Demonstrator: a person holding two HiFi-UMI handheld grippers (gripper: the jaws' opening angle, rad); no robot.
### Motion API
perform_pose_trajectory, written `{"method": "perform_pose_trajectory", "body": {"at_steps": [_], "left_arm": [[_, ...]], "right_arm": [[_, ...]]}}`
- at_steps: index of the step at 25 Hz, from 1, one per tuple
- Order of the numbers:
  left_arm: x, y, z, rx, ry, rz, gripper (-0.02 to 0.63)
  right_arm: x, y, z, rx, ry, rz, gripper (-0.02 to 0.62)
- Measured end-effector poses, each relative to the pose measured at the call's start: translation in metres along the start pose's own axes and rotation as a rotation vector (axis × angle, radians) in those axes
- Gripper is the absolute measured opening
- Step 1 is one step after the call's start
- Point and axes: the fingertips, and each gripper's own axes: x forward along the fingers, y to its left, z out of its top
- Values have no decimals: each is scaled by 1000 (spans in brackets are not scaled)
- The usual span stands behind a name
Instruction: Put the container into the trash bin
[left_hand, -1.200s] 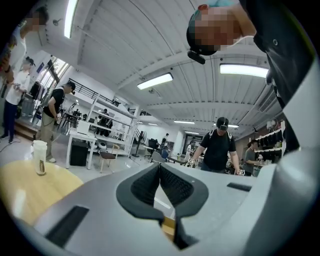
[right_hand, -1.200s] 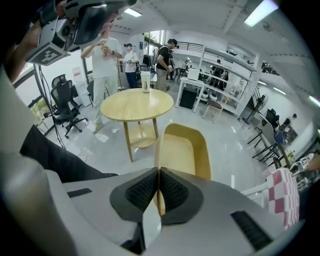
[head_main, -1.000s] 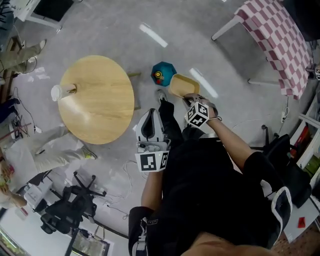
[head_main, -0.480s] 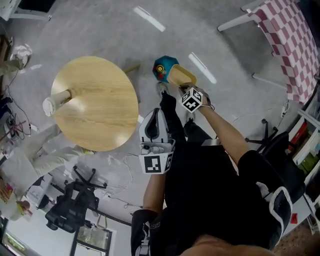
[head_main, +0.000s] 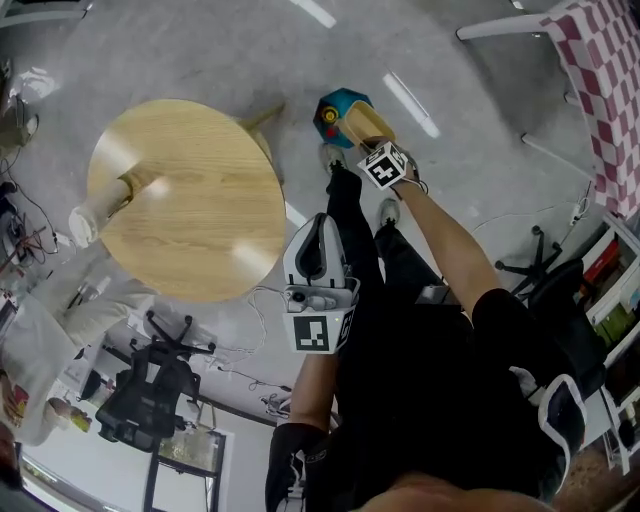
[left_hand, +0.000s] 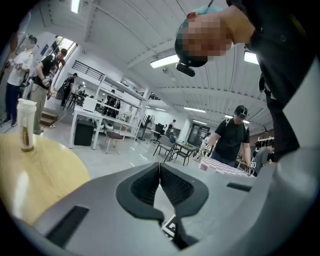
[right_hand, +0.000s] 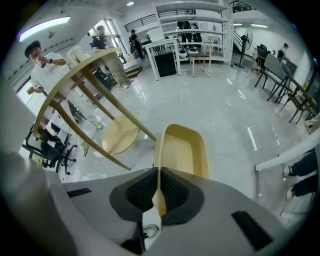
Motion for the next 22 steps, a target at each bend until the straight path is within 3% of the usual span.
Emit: {"method": "perform_pose_trajectory", "body": {"at_steps": [8,9,11,12,17,22], "left_arm": [[9,19,-20,-35,35,12,11],[9,21,-22,-39,37,14,11],[9,25,-26,-45,39,18,11],[9,26,-27,-47,40,19,11],[8,28,-26,-52,48,28,11],[1,24,-23,-44,37,30,11]], "right_arm": [[47,-15,2,42,12,-17,38],[52,-17,4,46,8,-30,53],[57,-22,7,54,5,-59,142],[58,-24,8,57,5,-69,144],[52,-25,8,87,7,-77,137],[37,-25,9,112,-18,-96,80]]}}
